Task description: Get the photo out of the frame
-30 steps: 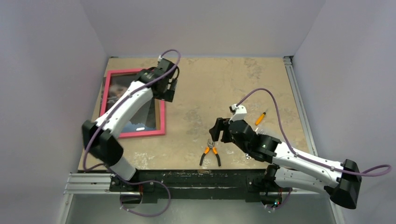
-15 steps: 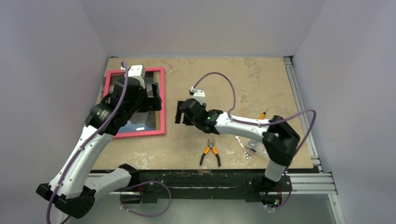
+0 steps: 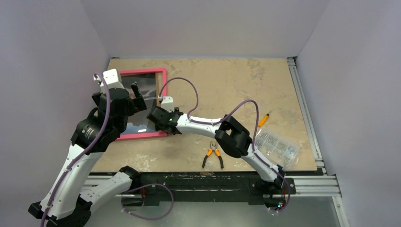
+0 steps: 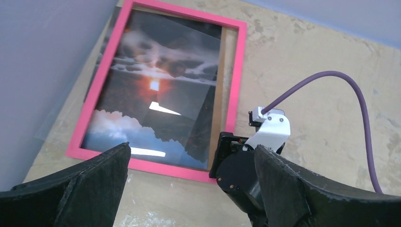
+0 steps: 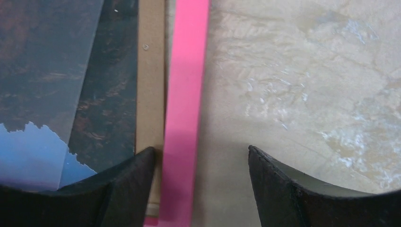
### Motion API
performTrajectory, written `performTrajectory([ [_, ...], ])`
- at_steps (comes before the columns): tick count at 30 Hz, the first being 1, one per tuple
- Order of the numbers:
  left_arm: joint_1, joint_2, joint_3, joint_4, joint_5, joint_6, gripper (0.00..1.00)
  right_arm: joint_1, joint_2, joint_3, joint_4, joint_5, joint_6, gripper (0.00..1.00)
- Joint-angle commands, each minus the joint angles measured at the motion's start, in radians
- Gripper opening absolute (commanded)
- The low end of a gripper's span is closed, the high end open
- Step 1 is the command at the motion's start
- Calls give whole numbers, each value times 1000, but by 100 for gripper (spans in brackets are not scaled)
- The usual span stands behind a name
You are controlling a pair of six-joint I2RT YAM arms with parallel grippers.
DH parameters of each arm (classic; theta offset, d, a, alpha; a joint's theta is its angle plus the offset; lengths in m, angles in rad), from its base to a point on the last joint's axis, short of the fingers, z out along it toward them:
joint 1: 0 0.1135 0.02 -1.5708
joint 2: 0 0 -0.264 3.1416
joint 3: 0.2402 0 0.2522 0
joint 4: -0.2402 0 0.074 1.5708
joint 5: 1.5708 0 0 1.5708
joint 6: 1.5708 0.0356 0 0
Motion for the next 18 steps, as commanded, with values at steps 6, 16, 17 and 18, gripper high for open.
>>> performTrajectory([
  [6,-43,-54,-39,-6,-156,-36,100,15,97,183,-170,130,20,37],
  [16,-57,-85,-56,-11,-178,-51,100,12,13,146,-101,95,79,3],
  [17,-56,-86,-56,-12,-177,-53,100,8,0,148,-106,93,90,0],
  [18,-56,-87,-56,-12,-177,-51,100,3,-11,149,-112,89,107,0],
])
